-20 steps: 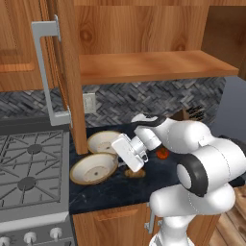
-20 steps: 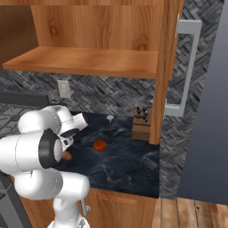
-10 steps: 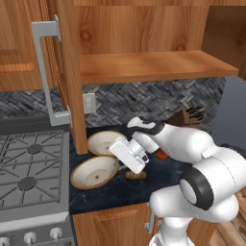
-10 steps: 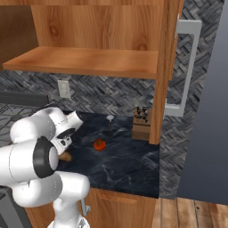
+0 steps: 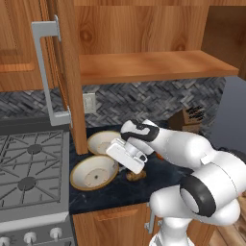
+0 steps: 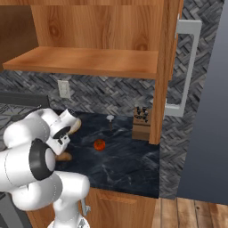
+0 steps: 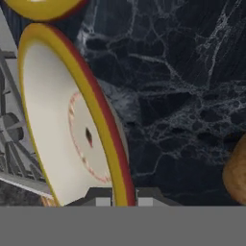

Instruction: Pick both bowls and place them on the counter. Then place the tomato in one bowl and place the potato in the other bowl.

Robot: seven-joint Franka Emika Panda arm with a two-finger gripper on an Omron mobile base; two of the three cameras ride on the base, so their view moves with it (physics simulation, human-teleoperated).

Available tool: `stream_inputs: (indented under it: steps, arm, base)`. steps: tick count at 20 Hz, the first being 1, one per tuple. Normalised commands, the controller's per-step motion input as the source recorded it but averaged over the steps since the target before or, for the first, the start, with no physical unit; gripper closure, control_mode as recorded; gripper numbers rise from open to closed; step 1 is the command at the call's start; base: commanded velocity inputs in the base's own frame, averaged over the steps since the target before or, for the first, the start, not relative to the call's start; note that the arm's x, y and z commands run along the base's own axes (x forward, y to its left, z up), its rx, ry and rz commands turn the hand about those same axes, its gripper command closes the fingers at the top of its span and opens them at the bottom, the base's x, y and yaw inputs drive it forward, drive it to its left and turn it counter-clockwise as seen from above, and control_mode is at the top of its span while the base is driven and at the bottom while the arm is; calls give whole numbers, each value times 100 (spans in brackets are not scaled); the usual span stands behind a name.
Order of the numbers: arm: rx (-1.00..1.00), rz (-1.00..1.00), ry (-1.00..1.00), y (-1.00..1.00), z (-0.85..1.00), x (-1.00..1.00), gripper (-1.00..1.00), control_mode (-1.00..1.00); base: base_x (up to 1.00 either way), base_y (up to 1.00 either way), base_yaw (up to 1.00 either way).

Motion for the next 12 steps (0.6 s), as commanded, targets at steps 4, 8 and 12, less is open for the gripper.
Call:
stream_inputs:
  steps: [4, 8, 12]
  arm:
    - [-12, -6, 0, -6, 0, 0, 100, -100]
    - [-12, -5, 3, -16, -1, 1, 100, -100]
    - [-7, -2, 1, -5, -8, 0, 100, -100]
  base:
    - [0, 0, 0]
    - [0, 0, 0]
    - [0, 0, 0]
